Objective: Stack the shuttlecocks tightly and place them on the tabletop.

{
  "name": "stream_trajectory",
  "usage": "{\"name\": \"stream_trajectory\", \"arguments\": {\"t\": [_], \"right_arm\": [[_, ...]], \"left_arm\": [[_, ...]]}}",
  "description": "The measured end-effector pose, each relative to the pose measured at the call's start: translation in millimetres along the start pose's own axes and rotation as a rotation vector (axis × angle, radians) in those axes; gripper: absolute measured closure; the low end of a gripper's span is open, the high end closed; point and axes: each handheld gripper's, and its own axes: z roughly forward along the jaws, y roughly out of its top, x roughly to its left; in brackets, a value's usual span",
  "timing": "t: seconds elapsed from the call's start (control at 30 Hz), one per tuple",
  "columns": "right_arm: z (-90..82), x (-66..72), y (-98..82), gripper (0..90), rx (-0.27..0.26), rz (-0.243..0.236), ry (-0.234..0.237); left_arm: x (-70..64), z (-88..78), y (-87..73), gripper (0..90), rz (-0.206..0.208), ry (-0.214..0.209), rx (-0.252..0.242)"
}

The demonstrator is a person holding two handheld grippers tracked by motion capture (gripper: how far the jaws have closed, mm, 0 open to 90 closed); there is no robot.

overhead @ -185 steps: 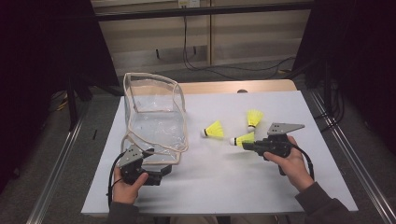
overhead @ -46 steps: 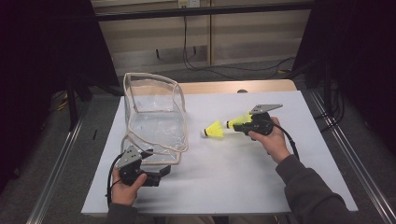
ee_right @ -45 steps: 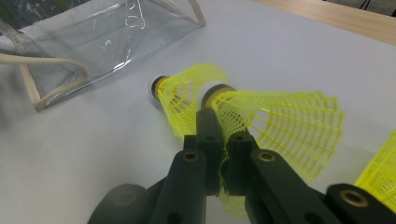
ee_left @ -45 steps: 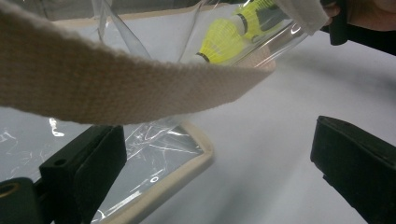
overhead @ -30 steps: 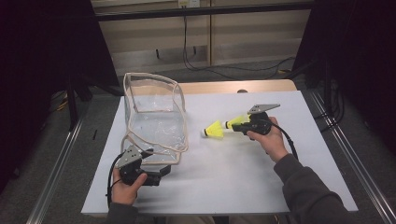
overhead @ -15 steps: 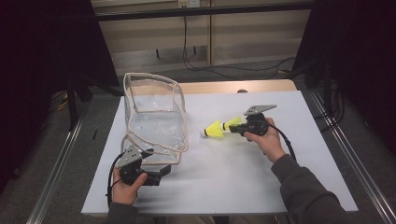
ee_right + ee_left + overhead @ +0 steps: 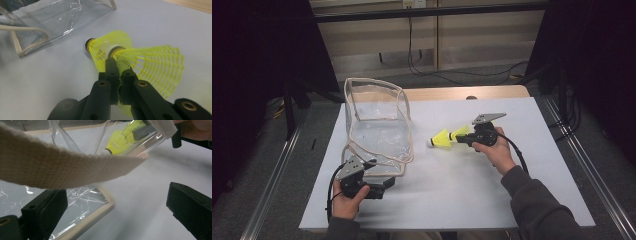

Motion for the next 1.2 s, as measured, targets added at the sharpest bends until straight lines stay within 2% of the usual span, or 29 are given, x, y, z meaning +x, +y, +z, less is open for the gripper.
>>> {"name": "stream_trajectory", "arguments": {"t": [0.33, 0.67, 1.2], "right_arm": [[3.5, 1.6, 0.4, 87.8, 0.004, -0.01, 0.006], [5.1, 0.7, -0.3, 87.8, -0.002, 0.007, 0.012], [8.9, 5.0, 0.1, 87.8, 0.001, 0.002, 0.024]], "left_arm": [[0.2, -0.3, 0.2, 3.6, 0.001, 0.0, 0.003], [0.3, -0.4, 0.2, 3.6, 0.001, 0.001, 0.003], [0.4, -0.6, 0.3, 3.6, 0.003, 0.001, 0.002]]}}
